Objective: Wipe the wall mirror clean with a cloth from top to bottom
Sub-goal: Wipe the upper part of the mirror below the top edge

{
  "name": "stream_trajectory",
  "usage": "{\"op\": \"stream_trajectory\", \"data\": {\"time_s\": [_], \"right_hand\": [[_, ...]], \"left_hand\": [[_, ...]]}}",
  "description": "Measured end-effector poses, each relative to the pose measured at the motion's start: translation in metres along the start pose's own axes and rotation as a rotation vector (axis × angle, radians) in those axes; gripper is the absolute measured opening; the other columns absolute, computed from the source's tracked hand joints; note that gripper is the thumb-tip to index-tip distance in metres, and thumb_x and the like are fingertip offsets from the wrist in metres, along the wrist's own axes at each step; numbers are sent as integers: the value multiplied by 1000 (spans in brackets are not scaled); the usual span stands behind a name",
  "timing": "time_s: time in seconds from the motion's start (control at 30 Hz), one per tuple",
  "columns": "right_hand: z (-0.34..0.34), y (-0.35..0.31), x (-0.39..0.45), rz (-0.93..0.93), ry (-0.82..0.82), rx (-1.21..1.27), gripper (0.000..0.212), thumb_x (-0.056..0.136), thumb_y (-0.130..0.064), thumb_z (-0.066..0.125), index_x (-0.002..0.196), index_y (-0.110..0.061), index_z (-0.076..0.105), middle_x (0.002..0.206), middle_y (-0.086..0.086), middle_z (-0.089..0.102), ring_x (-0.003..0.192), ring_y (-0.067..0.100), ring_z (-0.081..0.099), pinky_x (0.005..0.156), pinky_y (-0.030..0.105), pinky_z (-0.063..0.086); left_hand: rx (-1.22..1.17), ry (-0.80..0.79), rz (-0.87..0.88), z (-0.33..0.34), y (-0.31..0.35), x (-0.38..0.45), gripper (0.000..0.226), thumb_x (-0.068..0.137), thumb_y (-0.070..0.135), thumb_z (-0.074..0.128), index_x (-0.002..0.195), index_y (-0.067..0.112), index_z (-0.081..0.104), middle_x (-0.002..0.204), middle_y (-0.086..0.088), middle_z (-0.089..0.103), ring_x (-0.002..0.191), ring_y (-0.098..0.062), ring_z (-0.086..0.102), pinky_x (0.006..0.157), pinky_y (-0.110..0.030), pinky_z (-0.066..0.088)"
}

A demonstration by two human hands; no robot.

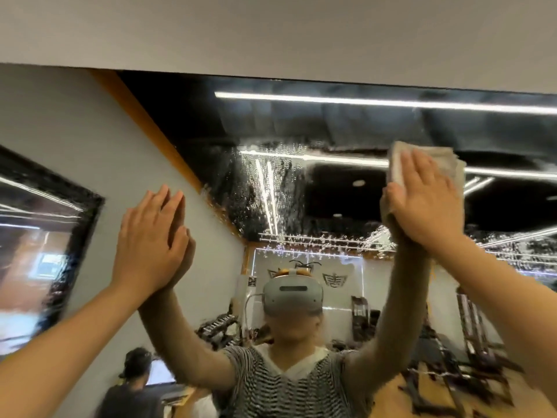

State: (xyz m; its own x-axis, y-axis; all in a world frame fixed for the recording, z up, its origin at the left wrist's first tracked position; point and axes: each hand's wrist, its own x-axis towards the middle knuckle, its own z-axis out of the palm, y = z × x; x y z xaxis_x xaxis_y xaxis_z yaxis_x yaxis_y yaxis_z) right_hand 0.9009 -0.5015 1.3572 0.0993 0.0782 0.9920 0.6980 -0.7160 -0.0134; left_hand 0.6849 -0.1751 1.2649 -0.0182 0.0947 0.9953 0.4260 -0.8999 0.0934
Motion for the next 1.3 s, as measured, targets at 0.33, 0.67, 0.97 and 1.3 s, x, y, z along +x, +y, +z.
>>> {"op": "stream_trajectory", "data": {"time_s": [0.33, 0.67, 0.97, 1.3], "right_hand": [[13, -57, 5, 145, 30, -8, 62, 102, -43, 15, 156, -13, 4, 163, 9, 5, 149, 27, 3, 119, 54, 4], [26, -197, 16, -167, -179, 157, 68, 102, -51, 21, 156, -17, -3, 162, 7, -12, 149, 22, -14, 114, 53, -15], [26, -150, 12, -351, -137, 31, 65, 103, -47, 19, 155, -20, -9, 163, 1, -12, 149, 17, -13, 117, 42, -12], [4, -92, 19, -265, -66, -107, 85, 87, -64, 16, 155, -14, 12, 160, 10, 16, 146, 26, 15, 118, 45, -4]], "left_hand": [[21, 19, 4, 4, 0, -1, 67, 90, 40, 22, 148, 8, 36, 155, -15, 32, 145, -32, 22, 116, -50, 13], [20, -3, 16, 4, -3, -1, 69, 91, 45, 18, 151, 13, 30, 158, -12, 26, 147, -29, 19, 118, -45, 6], [-4, -14, 1, 1, -2, -1, 71, 89, 47, 18, 151, 15, 30, 159, -10, 24, 148, -27, 16, 118, -45, 6], [2, -7, -6, 4, -3, -2, 68, 91, 44, 20, 151, 15, 29, 159, -10, 25, 147, -28, 17, 116, -43, 6]]}}
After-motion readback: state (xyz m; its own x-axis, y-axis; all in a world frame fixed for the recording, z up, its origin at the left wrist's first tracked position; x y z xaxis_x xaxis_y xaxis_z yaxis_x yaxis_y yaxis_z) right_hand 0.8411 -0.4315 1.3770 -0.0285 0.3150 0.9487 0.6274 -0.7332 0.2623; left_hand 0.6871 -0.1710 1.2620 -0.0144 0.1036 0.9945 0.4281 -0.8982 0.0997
